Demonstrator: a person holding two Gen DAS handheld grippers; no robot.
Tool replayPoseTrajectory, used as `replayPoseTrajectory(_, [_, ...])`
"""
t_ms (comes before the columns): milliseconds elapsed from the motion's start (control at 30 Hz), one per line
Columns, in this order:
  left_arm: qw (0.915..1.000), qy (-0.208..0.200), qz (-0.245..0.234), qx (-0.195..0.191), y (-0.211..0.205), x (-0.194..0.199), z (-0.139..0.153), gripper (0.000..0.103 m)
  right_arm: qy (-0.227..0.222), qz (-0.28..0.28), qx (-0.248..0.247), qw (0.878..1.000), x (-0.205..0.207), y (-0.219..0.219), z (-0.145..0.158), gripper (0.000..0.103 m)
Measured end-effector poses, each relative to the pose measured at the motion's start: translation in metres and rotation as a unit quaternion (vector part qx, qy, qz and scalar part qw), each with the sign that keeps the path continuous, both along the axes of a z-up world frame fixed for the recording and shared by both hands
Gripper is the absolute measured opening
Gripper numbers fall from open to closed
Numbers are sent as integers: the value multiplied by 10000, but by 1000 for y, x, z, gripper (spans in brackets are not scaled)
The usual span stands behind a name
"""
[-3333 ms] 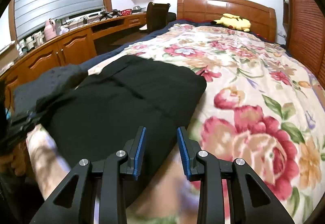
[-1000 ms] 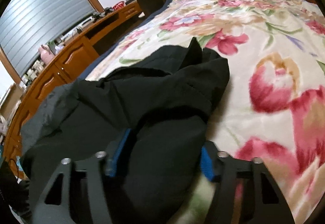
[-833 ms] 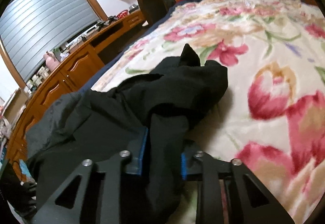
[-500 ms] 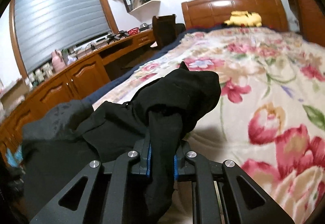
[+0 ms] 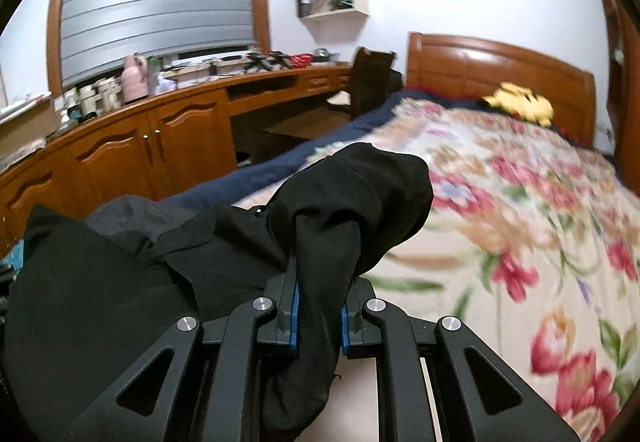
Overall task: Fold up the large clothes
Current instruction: 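Lift the folded coat with both grippers and carry it toward the desk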
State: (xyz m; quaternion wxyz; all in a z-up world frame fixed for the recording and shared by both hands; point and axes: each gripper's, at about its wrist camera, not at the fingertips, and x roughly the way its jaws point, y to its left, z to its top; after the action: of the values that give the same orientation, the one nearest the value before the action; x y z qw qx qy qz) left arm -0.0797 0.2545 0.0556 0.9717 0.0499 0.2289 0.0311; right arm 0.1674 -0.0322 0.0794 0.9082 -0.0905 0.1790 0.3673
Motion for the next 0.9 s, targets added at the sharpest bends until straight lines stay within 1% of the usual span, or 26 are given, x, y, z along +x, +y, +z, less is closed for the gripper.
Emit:
replayPoseTrajectory(100, [9994,-103,309,134,35,-5,7,5,-191,-46,113,9997,-4,41,8,14])
replayPoseTrajectory(233, [9962,-198,797,279,79,-19,10,5,-350,149,186,9991,-16,96,10,14])
replayPoseTrajectory(267, [9955,-240,872,290,84,-22,12,5,-408,203,214,9987,-19,108,11,14])
replayPoseTrajectory(333, [9926,-384,1081,406,97,-35,17,5,-583,286,397,9971,-27,131,15,14])
replayPoseTrajectory(400, [9887,-535,1328,441,111,-49,22,5,-628,423,547,9956,-32,150,17,14])
replayPoseTrajectory(500, [9824,-517,1706,559,134,-63,21,5,-744,658,614,9932,-45,179,13,14])
replayPoseTrajectory(567, [9786,-341,1946,568,148,-67,8,5,-735,888,621,9914,-50,195,1,14])
replayPoseTrajectory(633, [9774,113,2073,396,168,-70,-21,5,-508,1017,401,9927,-40,214,-19,15])
replayPoseTrajectory(700, [9765,358,2112,239,177,-71,-42,5,-250,1091,38,9937,-33,233,-45,17])
replayPoseTrajectory(767, [9736,438,2226,256,174,-78,-59,5,-108,1123,-324,9931,-27,244,-70,18])
replayPoseTrajectory(800, [9735,413,2236,235,169,-83,-64,5,-137,1102,-459,9928,-26,246,-78,20])
replayPoseTrajectory(833, [9732,379,2256,223,164,-86,-65,5,-175,1083,-518,9926,-23,246,-83,21])
replayPoseTrajectory(867, [9727,357,2282,208,160,-88,-66,5,-178,1077,-550,9925,-20,243,-87,24])
replayPoseTrajectory(900, [9720,344,2315,189,155,-91,-66,8,-117,1118,-586,9919,-15,240,-88,28])
